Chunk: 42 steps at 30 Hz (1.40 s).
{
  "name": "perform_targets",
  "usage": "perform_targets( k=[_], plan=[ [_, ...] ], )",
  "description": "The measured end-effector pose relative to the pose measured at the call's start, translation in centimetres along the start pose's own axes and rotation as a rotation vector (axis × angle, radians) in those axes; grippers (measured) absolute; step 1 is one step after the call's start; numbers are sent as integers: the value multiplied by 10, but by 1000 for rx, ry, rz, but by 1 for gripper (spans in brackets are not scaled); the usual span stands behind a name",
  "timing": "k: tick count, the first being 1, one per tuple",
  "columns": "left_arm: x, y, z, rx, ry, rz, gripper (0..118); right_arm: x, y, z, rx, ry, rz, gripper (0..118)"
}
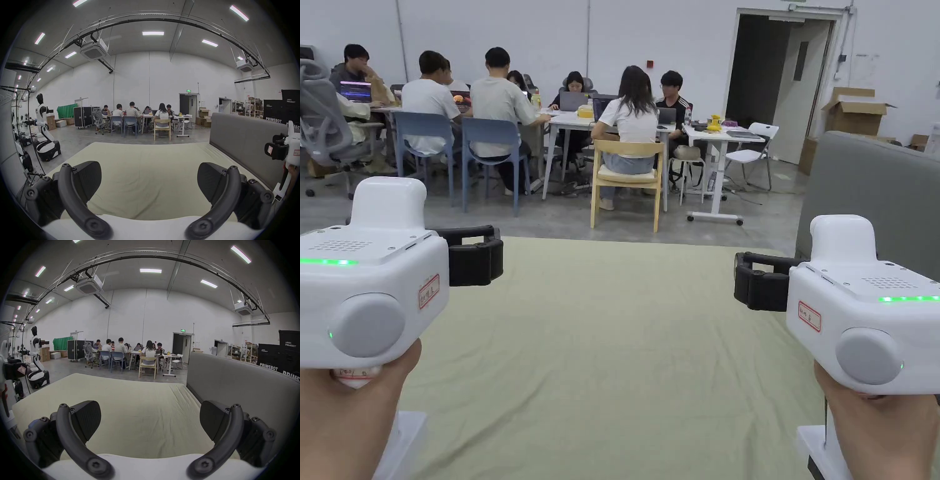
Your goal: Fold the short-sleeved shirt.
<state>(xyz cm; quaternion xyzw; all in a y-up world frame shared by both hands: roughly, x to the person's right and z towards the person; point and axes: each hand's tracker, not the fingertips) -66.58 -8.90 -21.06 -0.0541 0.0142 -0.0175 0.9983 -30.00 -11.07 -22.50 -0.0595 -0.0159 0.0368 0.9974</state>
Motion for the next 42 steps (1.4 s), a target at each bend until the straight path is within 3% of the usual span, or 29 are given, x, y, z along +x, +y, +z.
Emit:
perform_targets(
  k=[26,42],
  plan=[
    [-3,-5,-4,0,4,1,118,-7,1,0,-14,24,-17,118],
    [-4,-6,-5,-7,3,2,118,-12,-3,3,16,-17,-23,118]
  ],
)
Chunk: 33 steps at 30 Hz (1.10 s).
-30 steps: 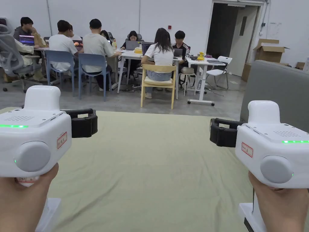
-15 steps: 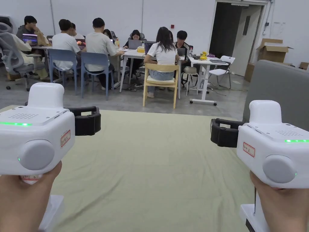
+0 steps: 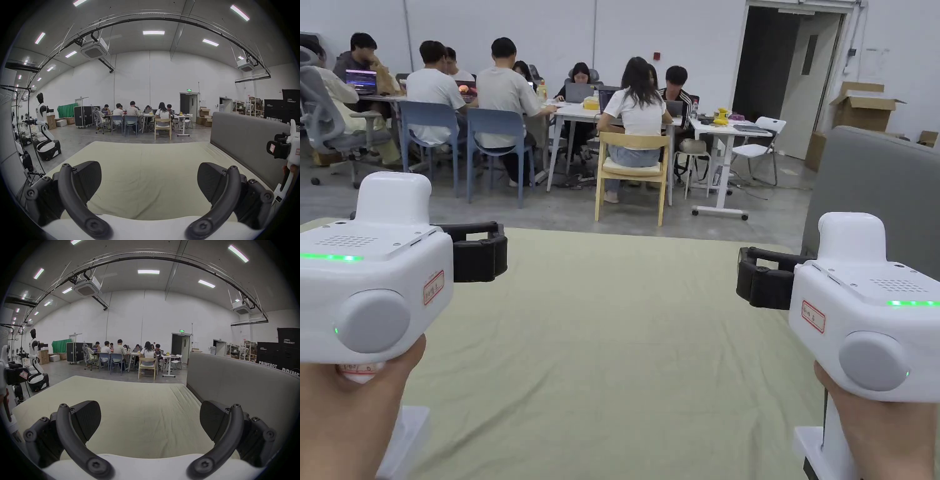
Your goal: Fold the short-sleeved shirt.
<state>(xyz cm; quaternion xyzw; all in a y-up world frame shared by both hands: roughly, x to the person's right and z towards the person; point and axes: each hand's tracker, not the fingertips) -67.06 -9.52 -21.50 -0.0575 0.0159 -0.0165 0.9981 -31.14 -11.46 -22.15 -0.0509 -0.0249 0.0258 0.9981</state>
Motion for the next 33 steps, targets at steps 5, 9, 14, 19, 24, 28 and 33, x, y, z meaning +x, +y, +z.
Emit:
perform_targets(
  k=[5,9,14,19,24,28,33],
  plan=[
    [2,-2,-1,-3,1,-6,118,1,-4,-5,-35,28,20,118],
    [2,-5,-4,-2,-2,3,118,-1,-7,-6,-28,39,41,118],
    [2,-6,-6,-2,-9,-1,118,-1,-5,-6,-47,88,28,118],
    [2,-5,-3,-3,-8,29,118,-8,-4,-8,-57,71,40,118],
    [-1,-3,1,9,-12,45,118,-13,-8,-13,-87,31,46,118],
    [-1,-2,1,5,-12,39,118,-9,-9,-14,-87,74,30,118],
    [2,-4,0,-4,-15,47,118,7,-6,-8,-86,203,-194,118]
  ],
)
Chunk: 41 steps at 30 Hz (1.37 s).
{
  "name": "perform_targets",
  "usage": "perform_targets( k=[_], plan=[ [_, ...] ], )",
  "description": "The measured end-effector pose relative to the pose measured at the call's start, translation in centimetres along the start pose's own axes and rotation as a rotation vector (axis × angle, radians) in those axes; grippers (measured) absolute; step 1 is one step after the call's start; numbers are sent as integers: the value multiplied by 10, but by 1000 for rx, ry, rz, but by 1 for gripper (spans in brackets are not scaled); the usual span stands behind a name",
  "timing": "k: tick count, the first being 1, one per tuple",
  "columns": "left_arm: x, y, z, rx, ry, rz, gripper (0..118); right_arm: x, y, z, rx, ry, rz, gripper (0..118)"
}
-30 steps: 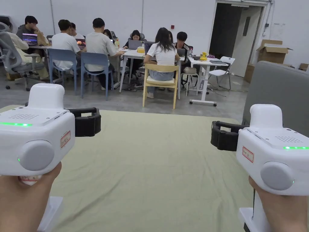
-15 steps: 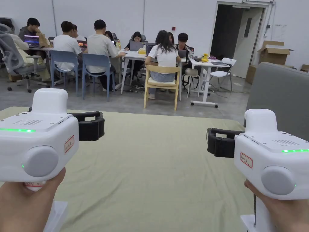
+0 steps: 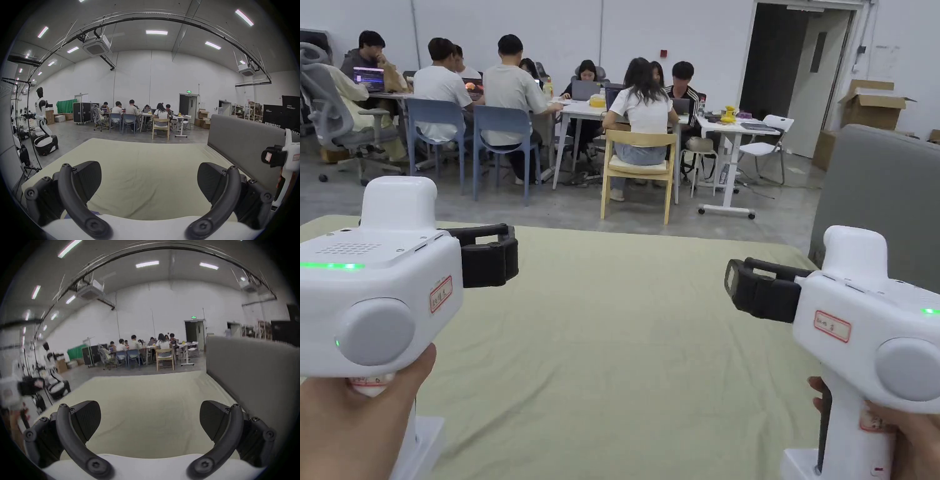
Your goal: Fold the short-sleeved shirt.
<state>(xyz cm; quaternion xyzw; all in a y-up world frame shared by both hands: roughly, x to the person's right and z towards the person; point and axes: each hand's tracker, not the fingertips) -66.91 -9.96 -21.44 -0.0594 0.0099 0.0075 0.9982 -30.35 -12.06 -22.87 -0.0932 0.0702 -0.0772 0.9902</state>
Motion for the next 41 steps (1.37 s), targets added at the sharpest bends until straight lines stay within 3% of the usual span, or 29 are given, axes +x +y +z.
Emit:
perform_targets(
  k=[4,8,11,12,15,17,20,23,41],
  plan=[
    [2,0,2,0,-7,-10,118,-3,9,2,5,-59,32,118],
    [5,2,4,9,-10,-11,118,-14,15,1,-29,-115,163,118],
    [5,3,3,8,-21,4,118,-19,10,3,6,-112,177,118],
    [5,3,3,8,-26,4,118,-20,8,7,86,-105,198,118],
    [7,3,3,7,-21,-5,118,-23,16,6,16,-96,198,118],
    [7,2,1,4,-18,-5,118,-19,14,9,42,-31,135,118],
    [7,2,0,5,-19,3,118,-22,8,11,40,-60,96,118],
    [7,1,-1,1,-3,-4,118,-25,2,3,70,-132,191,118],
    [11,-9,-8,12,37,-73,118,-23,0,8,135,-124,215,118]
  ],
)
